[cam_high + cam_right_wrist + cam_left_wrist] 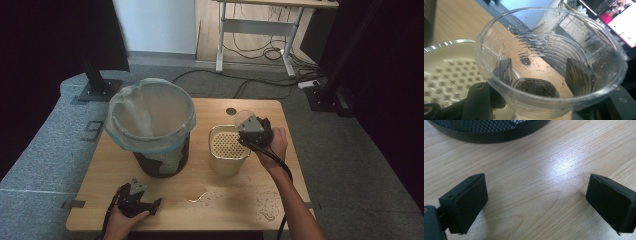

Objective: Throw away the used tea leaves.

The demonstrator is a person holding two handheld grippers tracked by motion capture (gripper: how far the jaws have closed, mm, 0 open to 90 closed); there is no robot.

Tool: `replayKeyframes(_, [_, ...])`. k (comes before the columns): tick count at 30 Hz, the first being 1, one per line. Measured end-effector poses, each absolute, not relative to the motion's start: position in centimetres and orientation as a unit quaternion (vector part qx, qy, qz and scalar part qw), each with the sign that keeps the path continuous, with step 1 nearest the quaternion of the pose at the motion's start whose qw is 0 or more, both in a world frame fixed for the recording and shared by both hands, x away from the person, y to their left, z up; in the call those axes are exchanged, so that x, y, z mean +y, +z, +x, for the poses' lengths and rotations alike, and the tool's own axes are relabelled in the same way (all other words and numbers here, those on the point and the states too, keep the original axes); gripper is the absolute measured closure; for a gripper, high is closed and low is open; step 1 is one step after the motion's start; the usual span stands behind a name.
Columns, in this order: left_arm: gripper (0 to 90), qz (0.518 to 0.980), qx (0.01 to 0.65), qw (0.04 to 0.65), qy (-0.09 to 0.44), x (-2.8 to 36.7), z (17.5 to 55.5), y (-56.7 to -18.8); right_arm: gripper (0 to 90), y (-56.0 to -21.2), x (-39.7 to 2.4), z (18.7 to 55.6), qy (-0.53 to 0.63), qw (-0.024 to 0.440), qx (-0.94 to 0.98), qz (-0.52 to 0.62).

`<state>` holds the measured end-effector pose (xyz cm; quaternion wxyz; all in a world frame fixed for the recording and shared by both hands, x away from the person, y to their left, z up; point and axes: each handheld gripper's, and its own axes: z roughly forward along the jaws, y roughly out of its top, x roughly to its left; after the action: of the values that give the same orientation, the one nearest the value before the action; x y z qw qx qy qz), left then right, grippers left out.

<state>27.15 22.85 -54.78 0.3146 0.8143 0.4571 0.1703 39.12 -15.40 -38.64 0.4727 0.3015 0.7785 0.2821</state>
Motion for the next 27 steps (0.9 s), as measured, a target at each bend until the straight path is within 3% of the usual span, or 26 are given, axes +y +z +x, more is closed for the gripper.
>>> replayKeyframes(10, [3.4, 0.815, 0.456, 0.314, 0.169, 22.9, 27.2, -54.8, 39.7, -39.7, -13.6, 39.7, 0.125, 0.558, 0.802, 0.170])
replayKeyframes(27, [3.4, 0.816, 0.455, 0.314, 0.169, 22.9, 27.2, -54.8, 39.6, -42.4, -11.9, 40.5, -0.021, 0.603, 0.796, 0.044])
